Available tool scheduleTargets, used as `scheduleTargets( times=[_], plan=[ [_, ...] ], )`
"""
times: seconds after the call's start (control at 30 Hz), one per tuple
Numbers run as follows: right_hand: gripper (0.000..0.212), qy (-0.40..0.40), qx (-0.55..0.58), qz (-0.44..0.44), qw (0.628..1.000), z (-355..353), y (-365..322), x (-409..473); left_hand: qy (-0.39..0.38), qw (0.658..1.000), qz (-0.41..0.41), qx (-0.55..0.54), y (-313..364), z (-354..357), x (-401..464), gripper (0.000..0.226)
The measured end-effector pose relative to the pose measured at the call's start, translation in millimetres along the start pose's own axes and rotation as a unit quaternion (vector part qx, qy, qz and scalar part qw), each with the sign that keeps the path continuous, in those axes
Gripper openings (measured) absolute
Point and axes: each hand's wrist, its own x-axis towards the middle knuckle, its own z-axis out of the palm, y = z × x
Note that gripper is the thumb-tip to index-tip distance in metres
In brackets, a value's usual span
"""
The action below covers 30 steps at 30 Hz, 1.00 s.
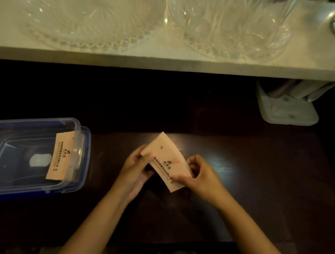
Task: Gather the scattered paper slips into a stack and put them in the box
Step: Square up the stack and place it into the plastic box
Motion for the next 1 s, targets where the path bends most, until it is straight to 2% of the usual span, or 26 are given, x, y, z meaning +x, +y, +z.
scheduleTargets(
  times=[0.1,0.17,0.23,0.33,0.4,0.53,0.63,0.87,0.93,1.0],
  plan=[
    [0.036,-0.001,0.148,0.04,0.988,22,-4,-2,0.024,1.0,-0.012,0.004,7,12,-10,0.049],
    [0.04,0.005,0.181,0.062,0.981,31,-8,-5,0.037,0.999,-0.009,0.038,12,13,-15,0.051],
    [0.045,0.004,0.179,0.083,0.98,37,-12,-9,0.045,0.997,-0.016,0.056,18,10,-20,0.046],
    [0.041,-0.03,0.152,0.099,0.983,36,-21,-13,0.048,0.996,-0.032,0.069,24,7,-26,0.039],
    [0.042,-0.047,0.137,0.076,0.986,29,-30,-14,0.048,0.996,-0.04,0.068,26,8,-31,0.037],
    [0.052,-0.083,0.186,0.042,0.978,7,-53,-12,0.049,0.993,-0.051,0.093,32,18,-39,0.041],
    [0.035,-0.117,0.149,0.019,0.982,-5,-65,-9,0.056,0.994,-0.047,0.086,37,26,-44,0.038],
    [0.021,-0.172,0.146,-0.019,0.974,-4,-80,4,0.097,0.992,-0.022,0.073,49,31,-67,0.041],
    [0.022,-0.186,0.15,-0.018,0.971,4,-83,7,0.119,0.989,-0.023,0.088,56,24,-76,0.053],
    [0.026,-0.203,0.144,-0.015,0.968,16,-86,11,0.145,0.984,-0.027,0.102,63,14,-85,0.079]
  ],
)
